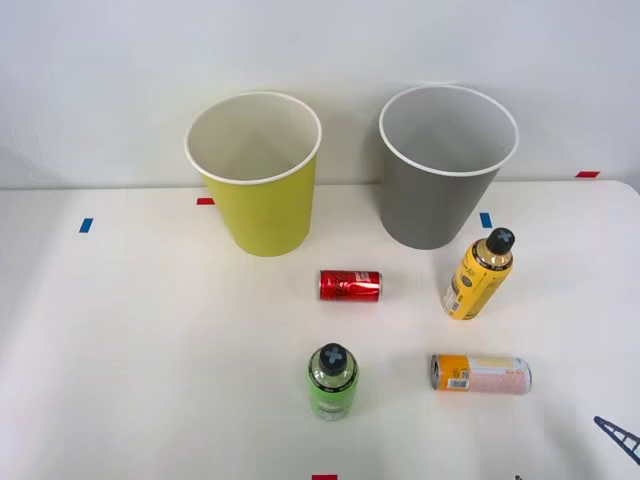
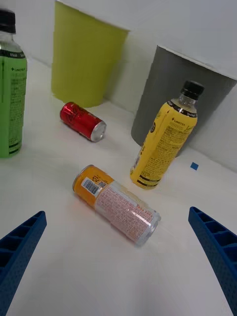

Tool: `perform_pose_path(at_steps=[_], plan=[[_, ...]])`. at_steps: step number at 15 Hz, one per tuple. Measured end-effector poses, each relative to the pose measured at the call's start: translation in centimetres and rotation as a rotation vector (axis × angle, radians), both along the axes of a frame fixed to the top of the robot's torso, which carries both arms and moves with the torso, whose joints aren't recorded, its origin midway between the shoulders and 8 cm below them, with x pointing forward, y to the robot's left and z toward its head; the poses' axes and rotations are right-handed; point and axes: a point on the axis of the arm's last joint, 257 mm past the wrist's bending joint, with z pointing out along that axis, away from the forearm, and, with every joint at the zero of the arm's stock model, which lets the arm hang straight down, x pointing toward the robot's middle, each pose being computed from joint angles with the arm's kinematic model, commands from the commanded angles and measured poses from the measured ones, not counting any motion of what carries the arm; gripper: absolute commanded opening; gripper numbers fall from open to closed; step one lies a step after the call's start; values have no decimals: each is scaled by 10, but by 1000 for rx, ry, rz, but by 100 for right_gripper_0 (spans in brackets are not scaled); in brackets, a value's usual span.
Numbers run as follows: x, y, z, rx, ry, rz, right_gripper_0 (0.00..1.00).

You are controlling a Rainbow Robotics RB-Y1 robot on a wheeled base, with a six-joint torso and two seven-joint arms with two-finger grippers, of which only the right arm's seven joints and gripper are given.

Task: Put cans in the gray bin, plastic bottles in the light green bin

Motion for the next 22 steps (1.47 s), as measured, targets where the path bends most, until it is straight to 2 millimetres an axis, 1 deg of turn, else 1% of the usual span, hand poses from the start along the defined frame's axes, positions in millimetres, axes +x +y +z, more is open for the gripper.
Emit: perform_pose_path(at_steps=[3, 6, 8, 10, 13, 17, 22], plan=[[14, 2, 3, -100, 36, 65, 100], [34, 5, 3, -198, 56, 129, 100], [48, 13, 2, -248, 67, 171, 100], [60, 27, 4, -277, 63, 215, 100], [76, 37, 3, -327, 59, 253, 100], [89, 35, 6, -421, 27, 288, 100], [92, 32, 5, -504, -2, 318, 100]])
